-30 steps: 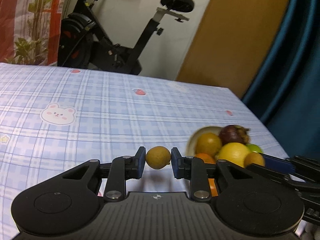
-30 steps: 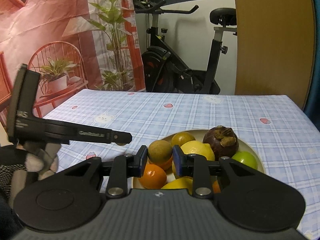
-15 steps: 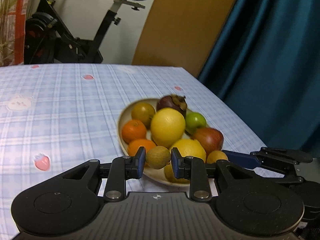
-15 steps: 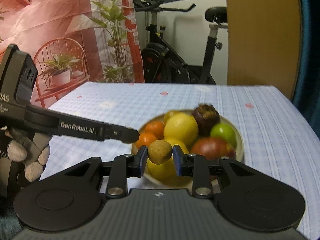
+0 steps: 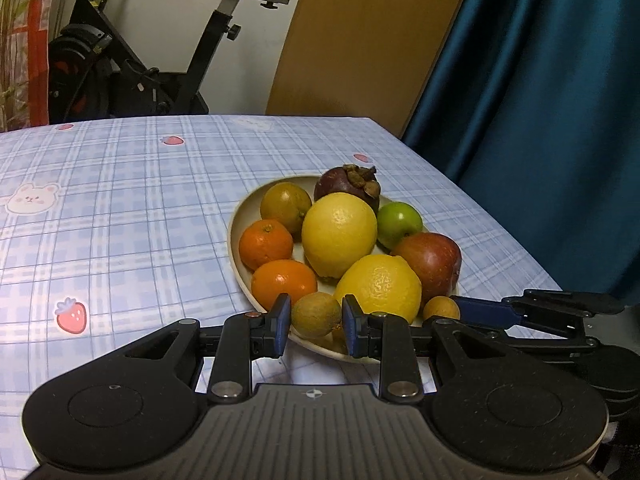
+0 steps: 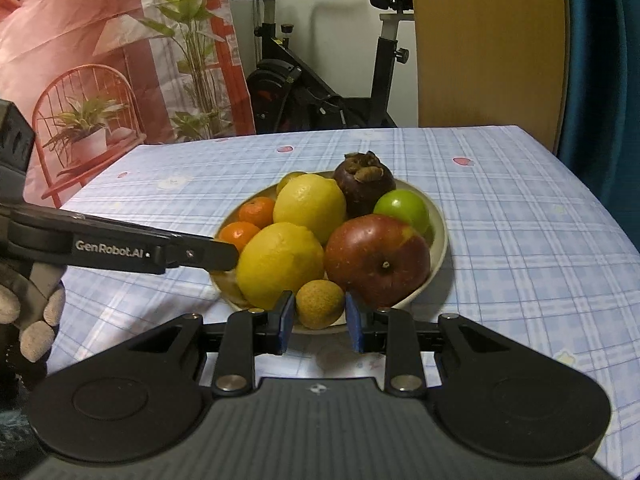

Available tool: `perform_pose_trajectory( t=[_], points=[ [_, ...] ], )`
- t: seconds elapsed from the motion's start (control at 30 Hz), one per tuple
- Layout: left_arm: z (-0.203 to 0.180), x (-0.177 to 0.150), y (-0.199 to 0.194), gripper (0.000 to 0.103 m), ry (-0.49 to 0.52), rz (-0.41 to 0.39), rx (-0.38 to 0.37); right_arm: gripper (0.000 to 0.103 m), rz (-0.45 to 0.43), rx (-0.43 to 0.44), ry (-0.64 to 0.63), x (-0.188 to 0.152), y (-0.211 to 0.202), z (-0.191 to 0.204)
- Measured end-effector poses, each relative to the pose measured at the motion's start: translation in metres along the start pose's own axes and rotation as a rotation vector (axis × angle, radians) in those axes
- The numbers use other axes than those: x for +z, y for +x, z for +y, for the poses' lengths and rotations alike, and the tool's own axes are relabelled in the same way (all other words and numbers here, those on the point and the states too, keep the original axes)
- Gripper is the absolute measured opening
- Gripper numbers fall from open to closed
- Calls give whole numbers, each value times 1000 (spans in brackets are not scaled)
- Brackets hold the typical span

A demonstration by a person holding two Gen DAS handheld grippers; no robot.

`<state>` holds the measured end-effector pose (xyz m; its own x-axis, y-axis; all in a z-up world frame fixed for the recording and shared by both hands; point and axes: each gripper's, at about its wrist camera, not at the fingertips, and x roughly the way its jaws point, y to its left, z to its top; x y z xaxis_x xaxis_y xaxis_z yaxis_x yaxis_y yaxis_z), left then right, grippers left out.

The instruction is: Organize fruits

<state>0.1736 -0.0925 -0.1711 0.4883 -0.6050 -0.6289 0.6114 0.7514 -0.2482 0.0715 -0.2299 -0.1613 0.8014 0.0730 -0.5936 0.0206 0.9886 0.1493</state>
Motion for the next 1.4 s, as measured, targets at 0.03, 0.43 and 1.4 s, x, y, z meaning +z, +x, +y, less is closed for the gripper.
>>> perform_pose_trajectory(
  t=[0.03, 0.43, 1.4],
  points=[
    [0, 0, 1, 29, 2, 0, 2, 30, 0, 1, -4, 0, 2, 1],
    [-3, -1, 0, 29, 50, -13, 25, 30, 6, -3, -41, -1, 11, 5],
    [0, 18, -104, 93, -35, -86, 205, 97, -62, 25, 31, 22, -37, 13]
  ],
)
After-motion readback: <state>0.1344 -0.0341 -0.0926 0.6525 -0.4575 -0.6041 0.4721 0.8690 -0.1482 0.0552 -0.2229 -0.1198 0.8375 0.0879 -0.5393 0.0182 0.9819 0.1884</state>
